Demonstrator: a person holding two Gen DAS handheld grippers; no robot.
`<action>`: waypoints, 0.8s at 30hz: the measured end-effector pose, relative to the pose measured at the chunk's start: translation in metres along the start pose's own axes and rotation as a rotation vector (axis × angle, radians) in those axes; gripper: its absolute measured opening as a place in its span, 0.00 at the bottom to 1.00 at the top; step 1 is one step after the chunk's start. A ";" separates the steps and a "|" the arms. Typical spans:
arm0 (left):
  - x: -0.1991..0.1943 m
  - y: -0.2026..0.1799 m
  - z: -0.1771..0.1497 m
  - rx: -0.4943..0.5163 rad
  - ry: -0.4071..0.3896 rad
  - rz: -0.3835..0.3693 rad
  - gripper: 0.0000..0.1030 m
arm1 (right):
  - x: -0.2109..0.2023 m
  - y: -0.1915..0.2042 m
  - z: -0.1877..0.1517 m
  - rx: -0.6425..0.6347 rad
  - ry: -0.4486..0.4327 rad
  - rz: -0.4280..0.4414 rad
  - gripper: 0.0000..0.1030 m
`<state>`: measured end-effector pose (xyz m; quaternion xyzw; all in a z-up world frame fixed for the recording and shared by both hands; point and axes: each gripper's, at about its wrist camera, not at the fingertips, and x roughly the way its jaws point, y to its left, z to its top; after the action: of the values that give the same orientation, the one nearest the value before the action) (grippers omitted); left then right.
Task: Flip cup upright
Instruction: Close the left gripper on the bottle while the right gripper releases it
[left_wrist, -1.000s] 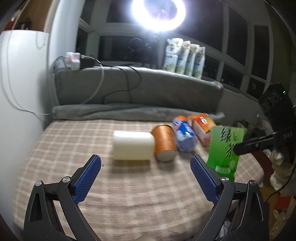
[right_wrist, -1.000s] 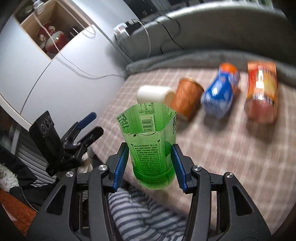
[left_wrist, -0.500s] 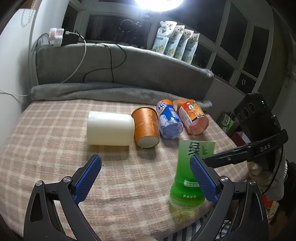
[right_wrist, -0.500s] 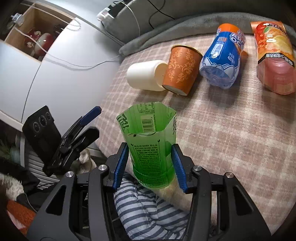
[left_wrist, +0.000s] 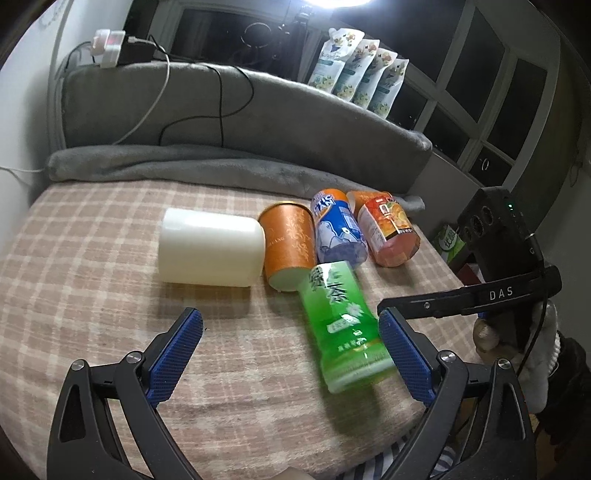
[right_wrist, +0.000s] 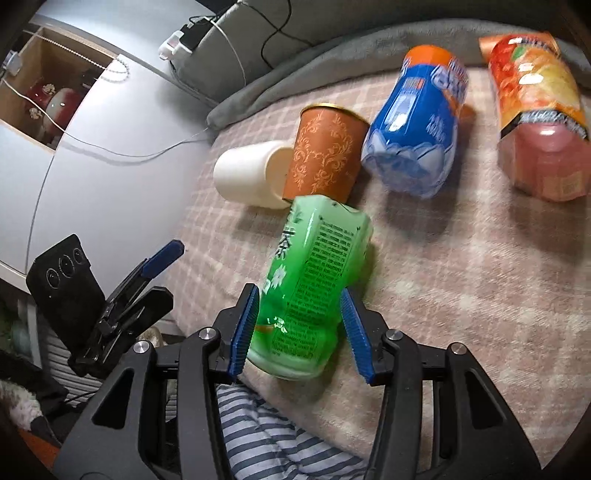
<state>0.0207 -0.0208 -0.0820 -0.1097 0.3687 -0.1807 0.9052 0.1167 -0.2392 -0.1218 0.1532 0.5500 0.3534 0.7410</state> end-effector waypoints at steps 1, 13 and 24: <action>0.001 0.000 0.001 -0.002 0.006 -0.004 0.93 | -0.004 0.001 -0.001 -0.008 -0.014 -0.004 0.48; 0.050 -0.001 0.024 -0.109 0.211 -0.163 0.86 | -0.076 0.008 -0.054 -0.047 -0.308 -0.189 0.71; 0.086 -0.002 0.026 -0.196 0.312 -0.191 0.82 | -0.130 -0.007 -0.100 0.048 -0.455 -0.255 0.71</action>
<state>0.0954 -0.0559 -0.1171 -0.2023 0.5080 -0.2436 0.8010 0.0079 -0.3506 -0.0690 0.1758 0.3921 0.2006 0.8804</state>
